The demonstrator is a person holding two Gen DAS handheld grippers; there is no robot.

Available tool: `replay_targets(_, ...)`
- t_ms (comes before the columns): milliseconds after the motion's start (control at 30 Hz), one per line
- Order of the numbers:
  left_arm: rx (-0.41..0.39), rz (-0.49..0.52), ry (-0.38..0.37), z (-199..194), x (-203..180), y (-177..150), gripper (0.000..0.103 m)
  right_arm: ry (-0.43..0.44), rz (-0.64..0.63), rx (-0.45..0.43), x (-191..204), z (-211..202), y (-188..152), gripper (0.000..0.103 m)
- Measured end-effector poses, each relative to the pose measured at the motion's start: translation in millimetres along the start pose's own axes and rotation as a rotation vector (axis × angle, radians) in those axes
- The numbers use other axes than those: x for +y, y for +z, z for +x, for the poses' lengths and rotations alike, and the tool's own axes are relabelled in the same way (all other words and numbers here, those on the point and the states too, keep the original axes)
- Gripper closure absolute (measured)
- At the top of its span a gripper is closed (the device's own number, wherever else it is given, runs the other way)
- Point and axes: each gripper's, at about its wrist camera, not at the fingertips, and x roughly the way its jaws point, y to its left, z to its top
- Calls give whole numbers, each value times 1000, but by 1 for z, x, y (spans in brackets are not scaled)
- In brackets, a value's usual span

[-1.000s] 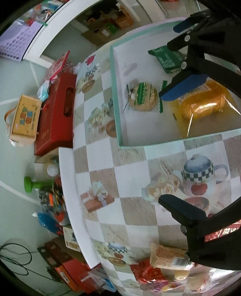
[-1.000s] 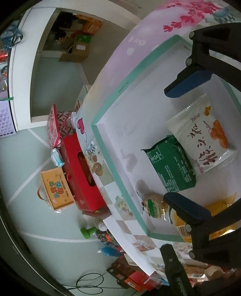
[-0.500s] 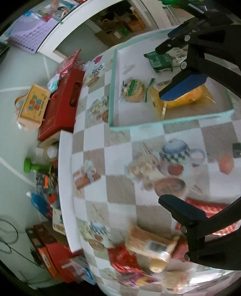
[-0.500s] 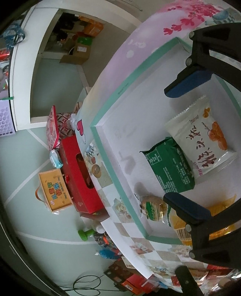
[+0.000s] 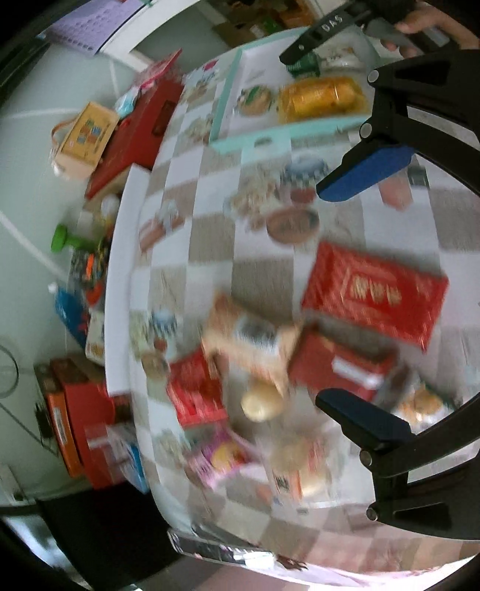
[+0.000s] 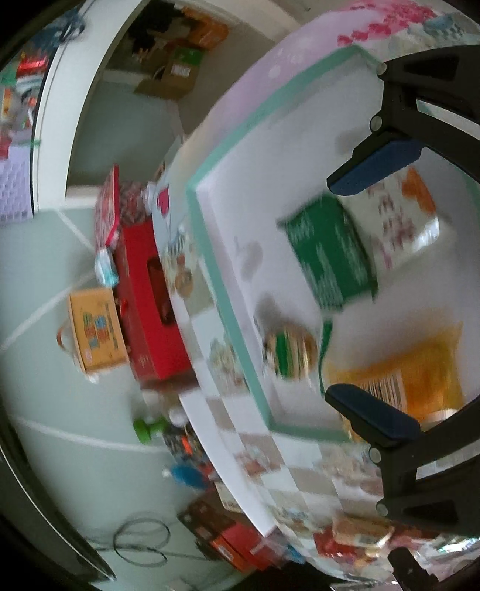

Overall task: Organize snacks
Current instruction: 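Move both tools back over the remaining snacks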

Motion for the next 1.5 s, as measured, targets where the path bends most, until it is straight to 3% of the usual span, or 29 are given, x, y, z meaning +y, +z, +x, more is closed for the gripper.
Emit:
replay_targets(233, 22, -74, 34, -3, 49, -12, 2, 123, -22, 54, 42, 1, -5, 0)
replay_targets(467, 18, -151, 46, -9, 89, -21, 2, 120, -166, 61, 94, -12, -16, 0)
replay_targets(633, 25, -193, 58, -9, 109, -28, 2, 145, -241, 120, 132, -11, -31, 0)
replay_targets(967, 55, -187, 40, -3, 112, -44, 2, 200, -395, 178, 192, -12, -72, 0)
replay_targets(1500, 86, -254, 49, 2, 141, -57, 2, 181, -512, 254, 235, -1, -117, 0)
